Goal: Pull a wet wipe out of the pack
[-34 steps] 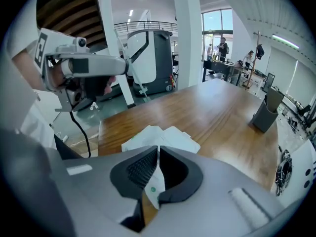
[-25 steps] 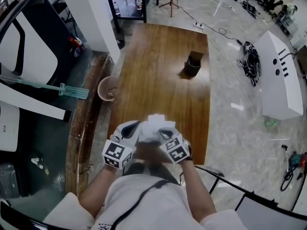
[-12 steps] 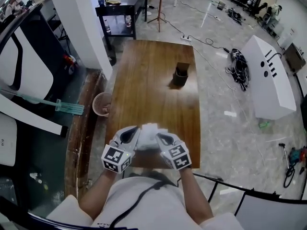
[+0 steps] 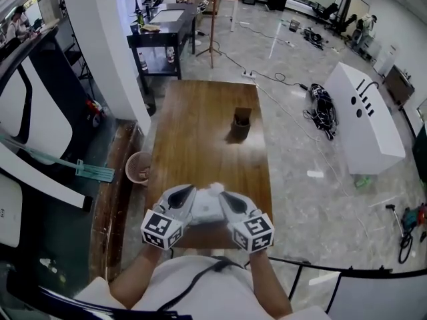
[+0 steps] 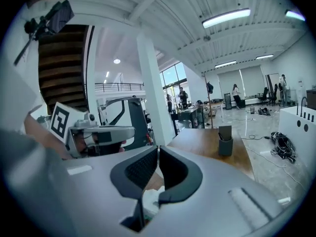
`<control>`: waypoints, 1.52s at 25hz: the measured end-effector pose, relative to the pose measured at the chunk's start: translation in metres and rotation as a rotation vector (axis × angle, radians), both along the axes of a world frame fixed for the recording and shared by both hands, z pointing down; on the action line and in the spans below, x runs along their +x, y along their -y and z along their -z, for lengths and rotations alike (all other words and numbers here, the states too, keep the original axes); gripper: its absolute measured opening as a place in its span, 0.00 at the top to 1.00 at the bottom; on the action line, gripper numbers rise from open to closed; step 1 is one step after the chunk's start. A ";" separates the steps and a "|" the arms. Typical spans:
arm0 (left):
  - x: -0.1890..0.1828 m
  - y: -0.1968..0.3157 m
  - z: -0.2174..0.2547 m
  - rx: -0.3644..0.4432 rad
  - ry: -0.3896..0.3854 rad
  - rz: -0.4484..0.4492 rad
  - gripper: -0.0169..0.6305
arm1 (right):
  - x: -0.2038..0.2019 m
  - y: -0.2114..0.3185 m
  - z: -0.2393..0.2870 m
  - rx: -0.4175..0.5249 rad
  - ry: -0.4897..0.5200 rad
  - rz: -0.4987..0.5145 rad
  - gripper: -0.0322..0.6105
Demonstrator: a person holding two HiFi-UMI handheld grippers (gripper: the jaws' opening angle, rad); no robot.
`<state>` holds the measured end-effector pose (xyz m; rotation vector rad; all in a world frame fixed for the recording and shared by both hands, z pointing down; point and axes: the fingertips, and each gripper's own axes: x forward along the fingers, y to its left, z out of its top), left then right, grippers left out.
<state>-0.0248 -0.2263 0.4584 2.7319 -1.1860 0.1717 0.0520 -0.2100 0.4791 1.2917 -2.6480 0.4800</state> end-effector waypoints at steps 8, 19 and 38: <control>-0.003 0.007 0.056 0.090 -0.043 0.003 0.96 | 0.021 0.003 0.076 0.165 0.103 -0.108 0.92; 0.004 -0.004 0.093 0.102 -0.091 0.018 0.96 | 0.042 -0.011 0.131 0.268 0.148 -0.132 0.92; 0.006 0.008 0.092 0.097 -0.111 0.025 0.96 | 0.042 0.001 0.137 0.280 0.098 -0.124 0.92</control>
